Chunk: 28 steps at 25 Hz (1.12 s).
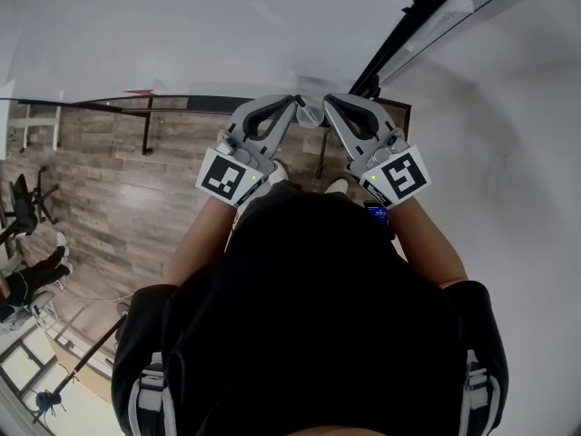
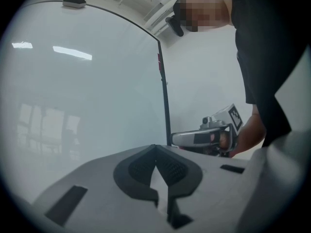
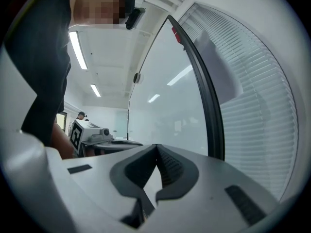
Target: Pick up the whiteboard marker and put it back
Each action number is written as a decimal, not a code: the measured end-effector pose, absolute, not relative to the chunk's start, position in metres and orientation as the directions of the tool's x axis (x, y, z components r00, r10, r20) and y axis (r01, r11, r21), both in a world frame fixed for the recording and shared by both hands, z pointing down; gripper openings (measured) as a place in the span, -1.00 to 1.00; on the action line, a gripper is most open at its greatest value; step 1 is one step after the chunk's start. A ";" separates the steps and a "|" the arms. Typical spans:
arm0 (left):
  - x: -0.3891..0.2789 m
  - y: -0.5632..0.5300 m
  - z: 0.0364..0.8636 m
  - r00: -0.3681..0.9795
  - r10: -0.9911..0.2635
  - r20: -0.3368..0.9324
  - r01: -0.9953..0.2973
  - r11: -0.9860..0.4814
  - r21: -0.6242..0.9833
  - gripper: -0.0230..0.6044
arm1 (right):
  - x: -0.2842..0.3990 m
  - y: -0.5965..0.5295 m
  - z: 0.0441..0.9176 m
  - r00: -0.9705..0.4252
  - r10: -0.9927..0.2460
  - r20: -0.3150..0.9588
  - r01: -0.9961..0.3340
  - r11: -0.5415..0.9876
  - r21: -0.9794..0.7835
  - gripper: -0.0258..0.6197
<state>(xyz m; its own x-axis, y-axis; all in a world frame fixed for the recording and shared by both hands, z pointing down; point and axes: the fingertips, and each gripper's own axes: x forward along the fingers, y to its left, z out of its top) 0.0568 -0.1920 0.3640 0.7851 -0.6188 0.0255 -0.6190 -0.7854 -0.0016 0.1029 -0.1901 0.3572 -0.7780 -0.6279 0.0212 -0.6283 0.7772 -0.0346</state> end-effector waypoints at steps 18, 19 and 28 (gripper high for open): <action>0.073 -0.187 0.340 0.809 -0.587 -0.008 -0.588 -0.809 -0.007 -0.91 | 0.108 -0.182 0.332 -0.780 -0.625 -0.003 -0.625 0.780 -0.026 -0.94; 0.073 -0.187 0.339 0.810 -0.586 -0.008 -0.586 -0.810 -0.009 -0.91 | 0.107 -0.182 0.331 -0.781 -0.624 -0.005 -0.624 0.781 -0.027 -0.94; 0.073 -0.187 0.334 0.809 -0.587 -0.014 -0.588 -0.809 -0.009 -0.91 | 0.101 -0.183 0.327 -0.789 -0.615 -0.006 -0.614 0.788 -0.045 -0.94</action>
<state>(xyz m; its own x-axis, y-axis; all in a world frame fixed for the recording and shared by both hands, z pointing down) 0.0728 -0.1875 0.3339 0.8091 -0.5875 -0.0135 -0.5876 -0.8091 -0.0094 0.1011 -0.1830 0.3270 -0.7887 -0.6148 -0.0058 -0.6140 0.7881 -0.0447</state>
